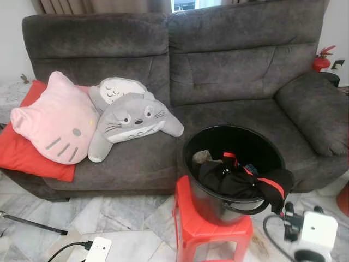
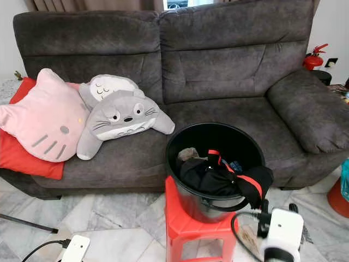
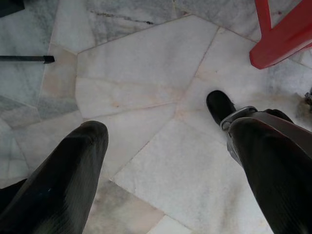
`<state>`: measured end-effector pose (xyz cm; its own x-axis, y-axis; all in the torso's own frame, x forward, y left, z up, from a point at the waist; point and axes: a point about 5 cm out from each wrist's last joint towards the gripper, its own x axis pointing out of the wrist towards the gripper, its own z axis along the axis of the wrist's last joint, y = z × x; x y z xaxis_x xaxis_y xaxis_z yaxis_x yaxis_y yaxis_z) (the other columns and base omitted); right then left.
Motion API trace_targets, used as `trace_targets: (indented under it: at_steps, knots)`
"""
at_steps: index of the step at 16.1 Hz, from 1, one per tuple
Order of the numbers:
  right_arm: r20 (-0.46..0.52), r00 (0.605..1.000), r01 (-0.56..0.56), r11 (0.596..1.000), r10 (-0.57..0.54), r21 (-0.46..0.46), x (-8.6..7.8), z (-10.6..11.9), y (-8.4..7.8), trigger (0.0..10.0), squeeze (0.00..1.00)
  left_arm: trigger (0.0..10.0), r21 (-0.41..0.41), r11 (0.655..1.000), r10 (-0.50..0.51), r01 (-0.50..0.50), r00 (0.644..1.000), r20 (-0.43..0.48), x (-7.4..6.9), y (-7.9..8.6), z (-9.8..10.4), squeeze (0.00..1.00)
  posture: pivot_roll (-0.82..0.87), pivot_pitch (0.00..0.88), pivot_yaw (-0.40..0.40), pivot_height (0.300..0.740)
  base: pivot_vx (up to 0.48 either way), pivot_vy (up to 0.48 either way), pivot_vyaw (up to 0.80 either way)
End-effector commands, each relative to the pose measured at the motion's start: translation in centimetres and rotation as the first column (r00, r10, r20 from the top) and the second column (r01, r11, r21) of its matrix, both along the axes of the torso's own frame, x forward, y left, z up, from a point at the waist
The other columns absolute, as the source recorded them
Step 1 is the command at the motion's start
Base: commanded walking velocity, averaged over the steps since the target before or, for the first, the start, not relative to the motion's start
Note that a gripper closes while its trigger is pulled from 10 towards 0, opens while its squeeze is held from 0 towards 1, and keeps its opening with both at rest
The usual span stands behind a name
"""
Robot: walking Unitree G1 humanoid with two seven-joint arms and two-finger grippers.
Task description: Hang hanger
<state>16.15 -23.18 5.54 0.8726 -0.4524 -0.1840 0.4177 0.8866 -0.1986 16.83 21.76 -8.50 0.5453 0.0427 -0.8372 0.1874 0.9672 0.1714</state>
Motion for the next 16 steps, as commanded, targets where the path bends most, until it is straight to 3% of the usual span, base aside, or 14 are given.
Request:
trace_targets:
  at_steps: [1,10,16]
  knots:
    - [0.010,0.999,0.034,0.999,-0.034,0.031,0.1,-0.5,-0.2,10.0,0.00,10.0,0.023,1.000,-0.017,0.017,1.000,-0.009,-0.1,0.4,0.0,0.00,-0.22,0.000,0.092,0.740,0.000,0.000,0.00]
    - [-0.011,1.000,-0.007,0.998,0.008,0.055,0.5,-2.4,0.5,10.0,0.00,10.0,0.023,1.000,-0.013,0.013,1.000,-0.003,0.0,0.5,0.1,0.00,-0.21,0.000,0.093,0.740,0.000,0.000,0.00]
    - [-0.037,0.998,0.050,0.996,-0.048,0.069,-0.3,-3.4,-0.1,10.0,0.00,10.0,0.022,1.000,-0.014,0.014,1.000,0.000,0.1,0.5,0.1,0.00,-0.21,0.000,0.092,0.740,0.000,0.000,0.00]
